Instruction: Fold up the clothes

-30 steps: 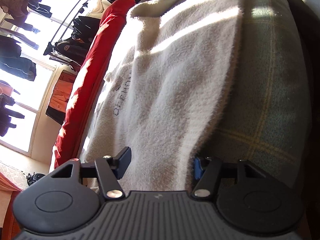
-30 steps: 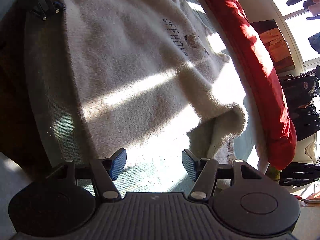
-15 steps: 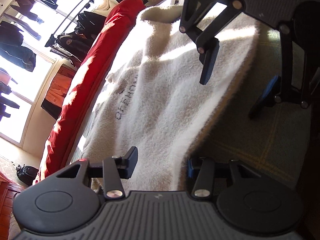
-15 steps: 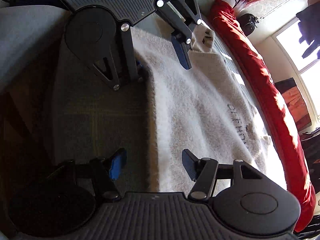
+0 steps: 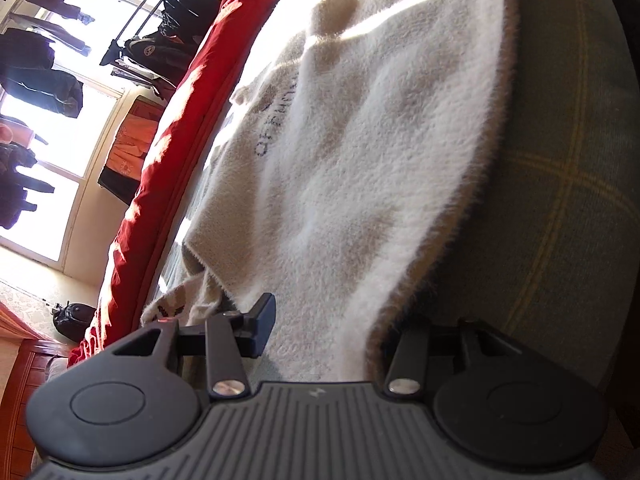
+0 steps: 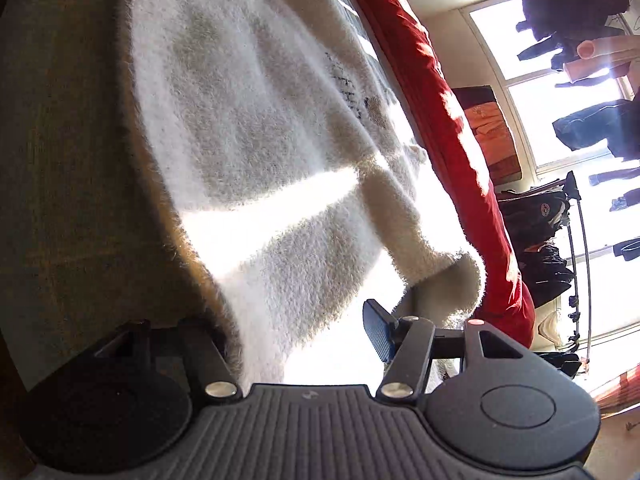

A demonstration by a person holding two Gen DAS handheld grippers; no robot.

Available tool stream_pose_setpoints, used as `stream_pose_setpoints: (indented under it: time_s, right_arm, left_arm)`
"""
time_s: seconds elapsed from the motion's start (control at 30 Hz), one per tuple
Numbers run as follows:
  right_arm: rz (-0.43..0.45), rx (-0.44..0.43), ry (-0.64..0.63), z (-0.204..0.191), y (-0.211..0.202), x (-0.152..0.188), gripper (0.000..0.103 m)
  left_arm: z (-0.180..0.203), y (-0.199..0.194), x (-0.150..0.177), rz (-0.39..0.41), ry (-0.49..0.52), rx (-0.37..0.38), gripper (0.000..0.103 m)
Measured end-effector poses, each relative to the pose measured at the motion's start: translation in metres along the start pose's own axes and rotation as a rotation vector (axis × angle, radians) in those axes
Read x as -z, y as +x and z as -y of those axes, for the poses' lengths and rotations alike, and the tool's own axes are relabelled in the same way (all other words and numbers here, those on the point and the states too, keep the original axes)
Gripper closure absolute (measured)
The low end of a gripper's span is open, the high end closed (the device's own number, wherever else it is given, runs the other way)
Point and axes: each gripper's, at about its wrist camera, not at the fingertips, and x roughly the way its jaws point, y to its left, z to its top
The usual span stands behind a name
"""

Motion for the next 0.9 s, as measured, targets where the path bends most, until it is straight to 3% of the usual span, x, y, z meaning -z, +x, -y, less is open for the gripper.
stream_pose_setpoints:
  time_s: [0.2,0.23,0.27,0.3,0.33,0.37,0.4,0.7,0.9]
  right_arm:
    - [0.087,0.032,-0.013,-0.013,0.004,-0.023,0.044]
    - [0.085,0.026,-0.017,-0.014,0.006,-0.025,0.044]
    - [0.078,0.01,-0.024,-0.015,0.009,-0.026,0.048]
    - [0.067,-0.014,-0.031,-0.016,0.01,-0.027,0.062]
    - [0.056,-0.038,-0.039,-0.016,0.01,-0.028,0.082]
    - [0.046,-0.058,-0.047,-0.015,0.007,-0.028,0.092]
    - [0.039,-0.071,-0.056,-0.015,0.004,-0.028,0.095]
    - [0.057,-0.168,0.018,0.049,-0.052,-0.049,0.096]
    - [0.043,-0.322,0.082,0.068,-0.089,-0.047,0.098]
  left_arm:
    - [0.021,0.003,-0.022,0.063,0.115,-0.046,0.056]
    - [0.022,0.003,-0.025,0.067,0.127,-0.045,0.059]
    - [0.024,0.003,-0.028,0.068,0.138,-0.044,0.069]
    - [0.024,0.003,-0.029,0.066,0.143,-0.044,0.076]
    - [0.024,0.001,-0.029,0.068,0.146,-0.046,0.089]
    - [0.023,-0.001,-0.029,0.072,0.147,-0.05,0.095]
    - [0.021,-0.003,-0.029,0.076,0.148,-0.054,0.096]
    - [-0.035,-0.039,-0.037,0.132,0.138,-0.081,0.098]
    - [-0.043,-0.076,-0.031,0.147,0.13,0.002,0.099]
